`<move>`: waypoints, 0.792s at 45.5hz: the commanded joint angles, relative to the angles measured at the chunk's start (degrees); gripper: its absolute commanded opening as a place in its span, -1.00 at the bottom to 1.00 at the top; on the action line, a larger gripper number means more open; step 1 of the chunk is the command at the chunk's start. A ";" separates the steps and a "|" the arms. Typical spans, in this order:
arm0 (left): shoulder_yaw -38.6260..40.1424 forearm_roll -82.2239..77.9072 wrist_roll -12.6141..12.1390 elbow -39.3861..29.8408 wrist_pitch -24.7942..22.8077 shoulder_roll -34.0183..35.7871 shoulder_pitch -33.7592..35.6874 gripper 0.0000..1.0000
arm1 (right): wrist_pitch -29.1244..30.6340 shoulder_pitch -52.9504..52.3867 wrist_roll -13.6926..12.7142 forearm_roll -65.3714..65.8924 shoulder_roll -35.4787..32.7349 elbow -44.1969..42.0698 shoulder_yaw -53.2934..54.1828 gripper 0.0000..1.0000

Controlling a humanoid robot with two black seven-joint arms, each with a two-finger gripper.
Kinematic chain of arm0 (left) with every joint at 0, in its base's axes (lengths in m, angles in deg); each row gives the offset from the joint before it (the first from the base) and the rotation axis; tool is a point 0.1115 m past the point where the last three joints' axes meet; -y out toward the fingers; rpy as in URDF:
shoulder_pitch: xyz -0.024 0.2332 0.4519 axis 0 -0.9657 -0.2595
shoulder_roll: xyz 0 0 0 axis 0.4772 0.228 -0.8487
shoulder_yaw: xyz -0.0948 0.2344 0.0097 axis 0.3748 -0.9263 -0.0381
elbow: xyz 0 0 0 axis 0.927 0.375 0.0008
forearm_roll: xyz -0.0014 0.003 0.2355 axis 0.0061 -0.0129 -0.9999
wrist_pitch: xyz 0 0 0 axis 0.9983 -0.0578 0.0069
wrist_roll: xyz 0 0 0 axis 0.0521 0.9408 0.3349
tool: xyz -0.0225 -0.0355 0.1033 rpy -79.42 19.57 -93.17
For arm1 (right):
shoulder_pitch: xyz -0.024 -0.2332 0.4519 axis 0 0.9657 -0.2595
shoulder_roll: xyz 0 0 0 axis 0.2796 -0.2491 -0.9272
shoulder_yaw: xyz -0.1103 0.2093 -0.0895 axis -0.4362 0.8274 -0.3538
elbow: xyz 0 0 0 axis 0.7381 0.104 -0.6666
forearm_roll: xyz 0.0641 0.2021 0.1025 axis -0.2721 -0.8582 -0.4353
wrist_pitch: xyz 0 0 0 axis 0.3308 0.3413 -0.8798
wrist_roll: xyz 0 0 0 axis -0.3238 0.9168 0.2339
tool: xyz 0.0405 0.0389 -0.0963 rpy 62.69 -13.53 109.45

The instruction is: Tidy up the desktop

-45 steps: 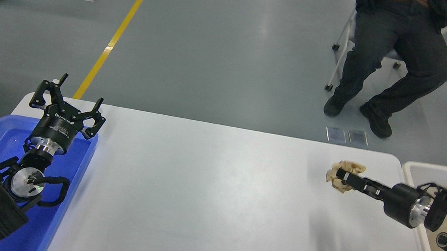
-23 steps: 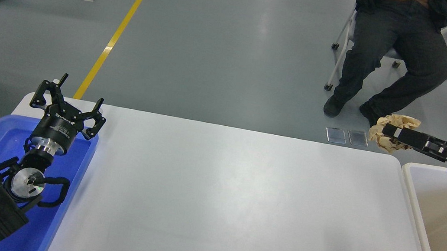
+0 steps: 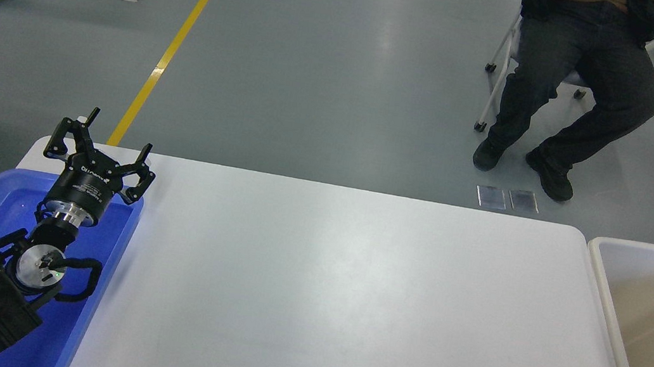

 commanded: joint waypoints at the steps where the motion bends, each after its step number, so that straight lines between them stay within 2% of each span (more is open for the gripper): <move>1: 0.00 -0.01 -0.03 0.00 0.00 0.00 0.00 1.00 | 2.43 10.41 -8.60 -25.00 8.20 -17.32 1.13 -1.00; 7: 0.00 -0.01 -0.03 0.00 0.00 0.00 0.00 1.00 | 0.94 12.52 -19.32 -42.85 14.26 -24.79 1.40 -1.00; 11: 0.00 -0.01 -0.03 0.00 0.00 0.00 0.00 1.00 | -3.01 13.84 -25.56 -49.80 19.53 -31.64 1.74 -1.00; 14: 0.00 -0.01 -0.03 0.00 0.09 0.00 0.00 1.00 | -5.91 14.45 -29.43 -52.36 22.70 -34.55 4.02 -1.00; 16: 0.00 -0.01 0.06 0.00 0.09 0.00 0.00 1.00 | -7.85 14.98 -31.02 -52.54 24.11 -35.78 6.74 -1.00; 25: 0.00 -0.01 -0.03 0.00 0.09 0.00 0.00 1.00 | -19.36 16.74 -32.61 -52.37 29.21 -35.88 14.23 -1.00; 36: -0.09 0.08 0.06 0.00 0.17 0.00 0.00 1.00 | -20.60 20.34 -32.52 -52.45 32.03 -36.23 17.39 -1.00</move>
